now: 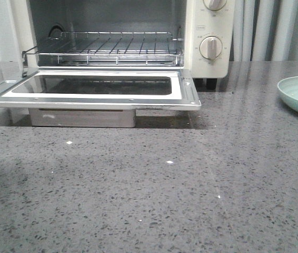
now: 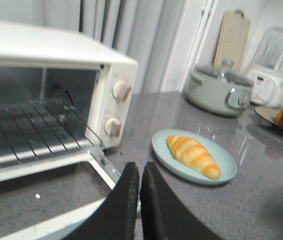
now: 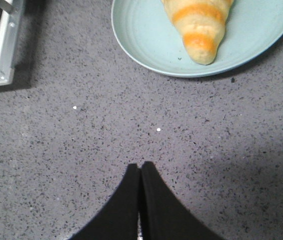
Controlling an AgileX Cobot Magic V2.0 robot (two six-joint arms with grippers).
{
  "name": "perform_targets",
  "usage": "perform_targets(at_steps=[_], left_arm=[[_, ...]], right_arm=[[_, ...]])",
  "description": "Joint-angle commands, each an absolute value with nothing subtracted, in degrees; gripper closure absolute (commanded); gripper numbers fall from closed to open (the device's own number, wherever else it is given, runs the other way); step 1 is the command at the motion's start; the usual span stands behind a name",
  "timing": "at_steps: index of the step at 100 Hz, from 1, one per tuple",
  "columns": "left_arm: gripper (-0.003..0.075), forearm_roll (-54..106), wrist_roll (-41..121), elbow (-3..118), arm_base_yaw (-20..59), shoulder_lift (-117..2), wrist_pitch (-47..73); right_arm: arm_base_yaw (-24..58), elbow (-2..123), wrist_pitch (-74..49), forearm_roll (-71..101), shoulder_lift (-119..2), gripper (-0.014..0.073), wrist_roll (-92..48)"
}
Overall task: Put bread in oven
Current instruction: 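Pull the oven door down and open with the left gripper, then move the right gripper down over the striped bread roll on the plate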
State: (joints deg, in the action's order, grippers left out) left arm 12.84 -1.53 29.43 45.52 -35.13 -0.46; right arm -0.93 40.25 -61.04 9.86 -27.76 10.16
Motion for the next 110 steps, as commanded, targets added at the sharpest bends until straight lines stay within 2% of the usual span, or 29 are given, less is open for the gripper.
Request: perform_targets(at_steps=[1,22,29,36,48,55,110], left_arm=[[0.0742,11.4,-1.5,31.9,43.5,-31.4,-0.7],[0.0742,6.2,-1.5,35.9,36.9,-27.4,7.5],[0.0742,6.2,-1.5,37.1,34.9,-26.9,9.7],[0.0742,6.2,-1.5,38.0,33.6,-26.2,11.0],[0.0742,6.1,-1.5,38.1,33.1,-24.4,11.4],[0.0742,6.1,-1.5,38.1,33.1,-23.5,11.5],[0.0742,6.1,-1.5,38.1,33.1,-22.3,14.5]], right_arm=[[-1.3,43.3,-57.5,10.3,-31.3,0.0661,8.1],[-1.3,49.9,-57.3,10.0,-40.5,0.0656,5.4],[-1.3,52.5,-57.7,8.5,-43.5,0.0615,5.4],[-1.3,54.9,-58.0,6.5,-46.4,0.0512,5.4],[-1.3,58.8,-58.3,4.1,-50.9,0.0223,5.4],[-1.3,61.1,-58.3,2.6,-53.7,0.0125,5.4],[-1.3,75.1,-61.0,-5.8,-79.1,0.012,5.4]])
